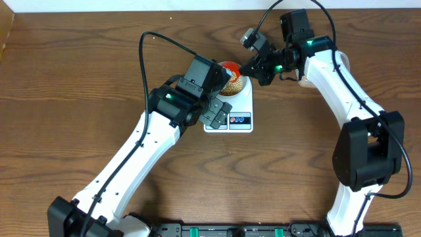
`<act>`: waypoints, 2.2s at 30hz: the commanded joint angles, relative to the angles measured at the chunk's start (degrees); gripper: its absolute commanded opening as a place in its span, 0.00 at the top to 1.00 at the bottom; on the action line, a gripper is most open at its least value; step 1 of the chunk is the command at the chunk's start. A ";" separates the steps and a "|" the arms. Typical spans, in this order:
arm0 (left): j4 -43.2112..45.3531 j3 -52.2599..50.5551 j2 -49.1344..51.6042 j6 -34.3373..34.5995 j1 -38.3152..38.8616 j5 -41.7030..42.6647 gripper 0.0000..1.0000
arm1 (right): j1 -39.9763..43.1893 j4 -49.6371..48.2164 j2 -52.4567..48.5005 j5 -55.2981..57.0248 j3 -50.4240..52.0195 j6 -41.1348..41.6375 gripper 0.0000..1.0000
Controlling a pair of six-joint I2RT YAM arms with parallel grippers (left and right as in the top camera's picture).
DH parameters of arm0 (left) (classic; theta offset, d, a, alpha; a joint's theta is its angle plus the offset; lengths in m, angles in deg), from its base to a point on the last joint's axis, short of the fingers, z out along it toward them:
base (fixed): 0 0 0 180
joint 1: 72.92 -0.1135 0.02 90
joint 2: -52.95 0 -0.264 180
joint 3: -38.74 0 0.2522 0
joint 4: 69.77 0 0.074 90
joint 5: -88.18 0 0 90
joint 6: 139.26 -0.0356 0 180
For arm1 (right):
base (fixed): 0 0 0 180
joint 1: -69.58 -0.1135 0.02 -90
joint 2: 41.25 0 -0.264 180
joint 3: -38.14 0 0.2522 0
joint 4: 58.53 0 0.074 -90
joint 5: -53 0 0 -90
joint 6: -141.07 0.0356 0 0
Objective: Scoop item into bowl and weigh 50g on scale
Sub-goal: 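Keep the scoop tilted over the bowl, trickling soybeans in slowly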
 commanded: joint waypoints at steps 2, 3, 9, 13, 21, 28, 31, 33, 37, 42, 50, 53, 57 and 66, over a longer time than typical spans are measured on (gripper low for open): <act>-0.22 -0.44 0.04 0.52 -0.24 -0.31 0.02 | -0.42 0.07 1.20 -0.83 -0.15 0.44 0.99; -0.22 -0.44 0.04 0.50 -0.24 -0.31 0.02 | -0.42 -0.02 1.20 -0.83 -0.15 0.09 0.99; -0.22 -0.44 0.04 0.50 -0.24 -0.31 0.02 | -0.42 -0.22 1.20 -0.83 -0.15 -3.54 0.99; -0.22 -0.44 0.04 0.52 -0.24 -0.31 0.02 | -0.42 -0.26 1.20 -0.83 -0.15 -5.66 0.99; -0.22 -0.44 0.04 0.50 -0.24 -0.31 0.02 | -0.42 -0.44 1.20 -0.81 -0.15 -7.69 0.99; -0.22 -0.44 0.04 0.50 -0.24 -0.31 0.02 | -0.42 -0.87 1.18 -0.81 -0.15 -7.74 0.99; -0.22 -0.44 0.04 0.50 -0.24 -0.31 0.02 | -0.42 -1.07 1.18 -0.81 -0.15 -8.79 0.99; -0.22 -0.44 0.04 0.50 -0.24 -0.31 0.02 | -0.42 -1.33 1.18 -0.83 -0.15 -8.79 0.99; -0.22 -0.44 0.04 0.52 -0.24 -0.31 0.02 | -0.42 -1.70 1.18 -0.83 -0.15 -8.79 0.99; -0.22 -0.44 0.04 0.52 -0.24 -0.31 0.02 | -0.42 -1.73 1.18 -0.83 -0.15 -8.79 0.99; -0.22 -0.44 0.04 0.50 -0.24 -0.31 0.02 | -0.42 -1.84 1.18 -0.81 -0.15 -9.64 0.99; -0.22 -0.44 0.04 0.50 -0.24 -0.31 0.02 | -0.42 -1.99 1.18 -0.83 -0.15 -9.73 0.99; -0.22 -0.44 0.04 0.50 -0.24 -0.31 0.02 | -0.42 -1.99 1.18 -0.85 -0.15 -11.50 0.99; -0.22 -0.44 0.04 0.50 -0.24 -0.31 0.02 | -0.42 -1.97 1.18 -0.85 -0.15 -13.16 0.99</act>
